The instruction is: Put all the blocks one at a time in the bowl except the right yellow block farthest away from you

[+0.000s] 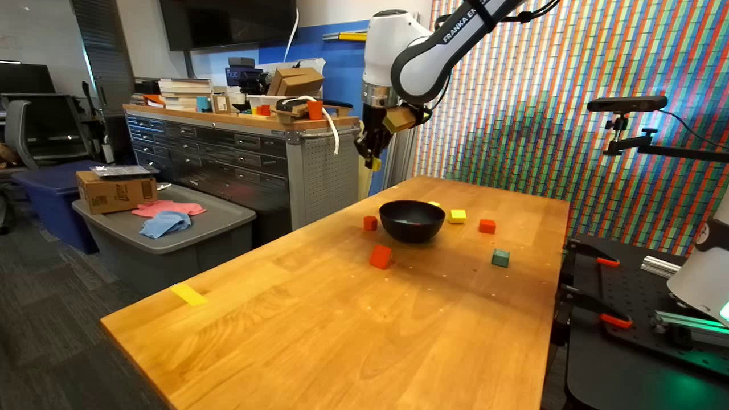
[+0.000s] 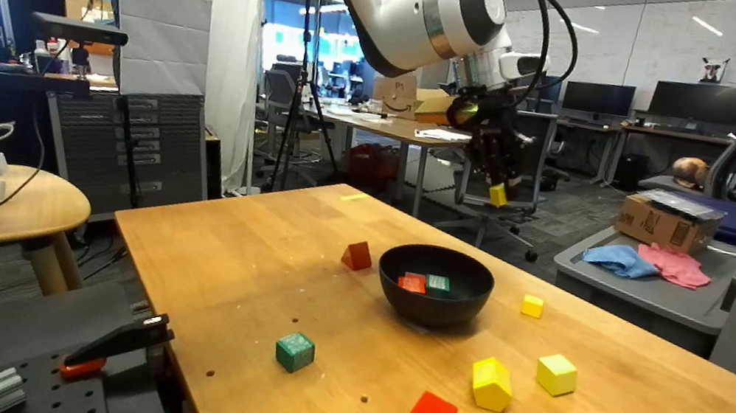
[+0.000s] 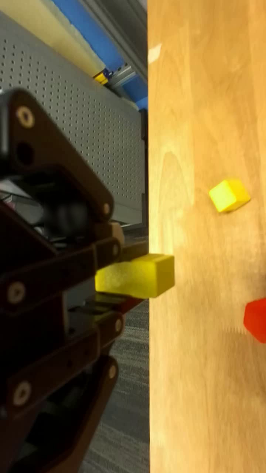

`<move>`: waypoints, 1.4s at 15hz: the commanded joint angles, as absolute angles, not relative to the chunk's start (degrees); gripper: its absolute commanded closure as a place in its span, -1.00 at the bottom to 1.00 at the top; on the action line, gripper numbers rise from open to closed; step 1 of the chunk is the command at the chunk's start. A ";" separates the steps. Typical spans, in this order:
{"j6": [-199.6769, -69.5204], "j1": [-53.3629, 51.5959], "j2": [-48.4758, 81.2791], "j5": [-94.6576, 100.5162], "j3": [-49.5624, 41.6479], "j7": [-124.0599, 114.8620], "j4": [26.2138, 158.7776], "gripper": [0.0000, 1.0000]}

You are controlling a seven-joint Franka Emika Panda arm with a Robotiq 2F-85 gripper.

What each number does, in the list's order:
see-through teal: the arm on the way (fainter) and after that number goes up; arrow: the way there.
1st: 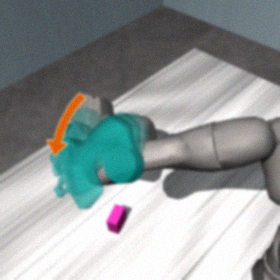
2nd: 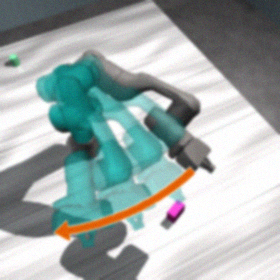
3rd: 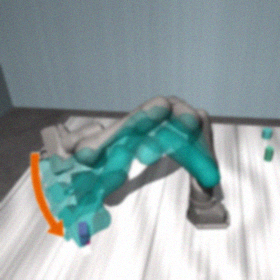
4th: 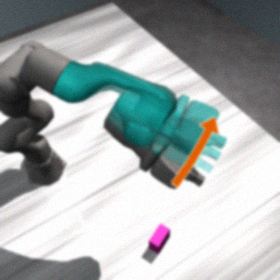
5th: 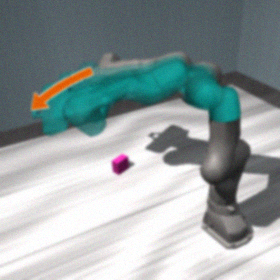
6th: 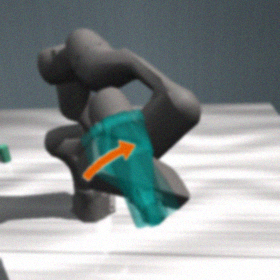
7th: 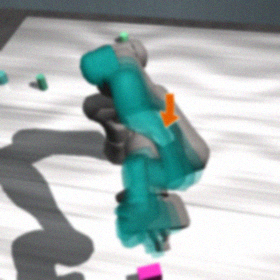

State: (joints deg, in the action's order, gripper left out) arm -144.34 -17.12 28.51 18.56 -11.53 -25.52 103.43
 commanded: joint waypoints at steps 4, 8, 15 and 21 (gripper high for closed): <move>-150.13 -12.96 16.05 18.77 -10.57 -28.94 122.70 0.89; -153.07 -11.22 13.27 15.60 -8.14 -28.03 129.89 0.89; -161.25 -13.34 14.81 14.83 -8.75 -35.74 134.88 0.02; -161.08 -15.70 15.04 21.77 -11.96 -41.94 133.72 -0.74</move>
